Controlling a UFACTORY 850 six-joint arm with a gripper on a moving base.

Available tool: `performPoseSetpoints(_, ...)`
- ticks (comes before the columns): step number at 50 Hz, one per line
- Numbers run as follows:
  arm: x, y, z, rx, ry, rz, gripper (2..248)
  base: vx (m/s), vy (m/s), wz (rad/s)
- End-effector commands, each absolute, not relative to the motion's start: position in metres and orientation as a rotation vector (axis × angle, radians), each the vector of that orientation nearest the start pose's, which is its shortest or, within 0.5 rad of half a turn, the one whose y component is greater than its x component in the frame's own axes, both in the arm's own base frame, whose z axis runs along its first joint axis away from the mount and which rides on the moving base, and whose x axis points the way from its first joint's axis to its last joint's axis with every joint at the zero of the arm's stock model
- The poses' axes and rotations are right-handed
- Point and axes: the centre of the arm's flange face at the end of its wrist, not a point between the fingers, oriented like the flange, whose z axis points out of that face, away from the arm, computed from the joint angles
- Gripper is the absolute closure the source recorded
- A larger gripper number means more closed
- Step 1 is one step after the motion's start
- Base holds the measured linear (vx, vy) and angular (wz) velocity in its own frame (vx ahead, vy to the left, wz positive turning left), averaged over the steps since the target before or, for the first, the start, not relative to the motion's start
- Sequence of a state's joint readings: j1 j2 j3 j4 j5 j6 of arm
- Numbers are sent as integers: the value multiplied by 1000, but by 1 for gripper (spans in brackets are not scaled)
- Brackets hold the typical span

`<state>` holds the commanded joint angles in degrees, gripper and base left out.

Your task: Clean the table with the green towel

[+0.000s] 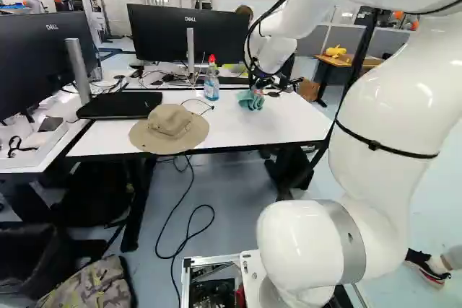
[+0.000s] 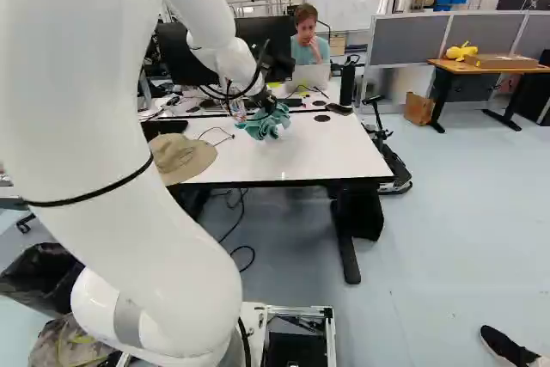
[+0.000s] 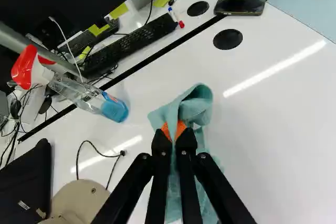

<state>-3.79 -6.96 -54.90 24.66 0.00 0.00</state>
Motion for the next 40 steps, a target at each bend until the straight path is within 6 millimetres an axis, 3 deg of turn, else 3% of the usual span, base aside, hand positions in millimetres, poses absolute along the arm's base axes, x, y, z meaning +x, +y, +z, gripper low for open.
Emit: performPoseSetpoints(40, 609, -36, 513, -2640, 659, -1231, 225, 0, 0, 0)
